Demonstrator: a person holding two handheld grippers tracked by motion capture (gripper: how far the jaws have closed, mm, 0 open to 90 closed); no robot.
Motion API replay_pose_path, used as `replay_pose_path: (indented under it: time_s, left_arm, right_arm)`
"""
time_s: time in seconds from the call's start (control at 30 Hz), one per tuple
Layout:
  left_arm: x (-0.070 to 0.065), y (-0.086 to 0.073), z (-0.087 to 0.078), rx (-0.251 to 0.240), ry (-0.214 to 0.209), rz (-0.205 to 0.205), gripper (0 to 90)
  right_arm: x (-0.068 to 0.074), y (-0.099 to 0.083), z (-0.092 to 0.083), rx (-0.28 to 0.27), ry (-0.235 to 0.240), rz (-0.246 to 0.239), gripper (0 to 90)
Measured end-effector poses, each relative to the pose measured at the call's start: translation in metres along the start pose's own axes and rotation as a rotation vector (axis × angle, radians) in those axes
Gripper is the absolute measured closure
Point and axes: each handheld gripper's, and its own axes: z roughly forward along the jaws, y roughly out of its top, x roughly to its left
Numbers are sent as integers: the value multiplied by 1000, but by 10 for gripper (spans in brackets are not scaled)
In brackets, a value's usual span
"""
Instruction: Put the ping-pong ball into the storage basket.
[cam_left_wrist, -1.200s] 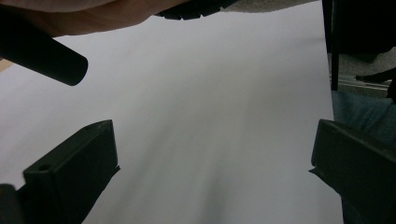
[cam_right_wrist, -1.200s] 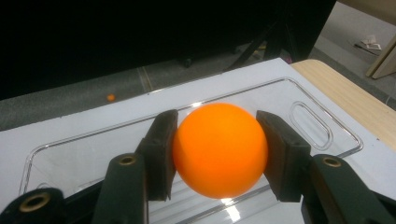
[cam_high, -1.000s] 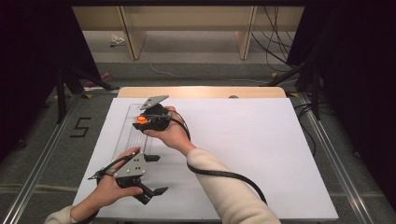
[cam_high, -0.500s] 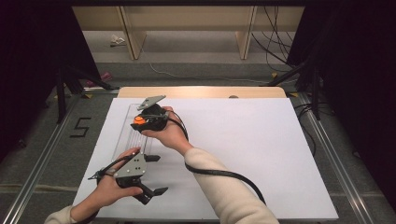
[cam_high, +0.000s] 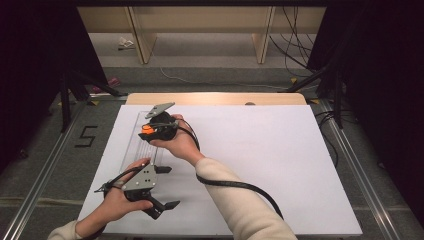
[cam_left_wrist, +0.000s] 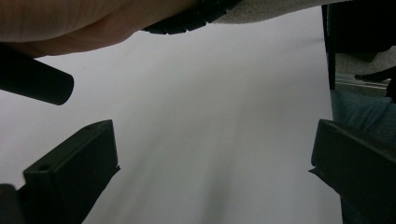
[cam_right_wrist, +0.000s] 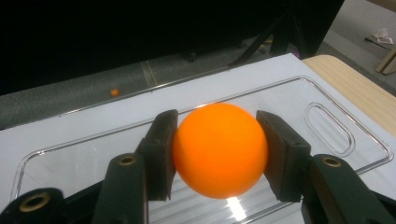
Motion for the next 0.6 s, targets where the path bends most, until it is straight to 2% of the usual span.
replay_pose_path:
  time_s: [0.6]
  left_arm:
    - [0, 0, 0, 0, -1, 0, 1]
  right_arm:
    - [1, 0, 10, 25, 13, -2, 516]
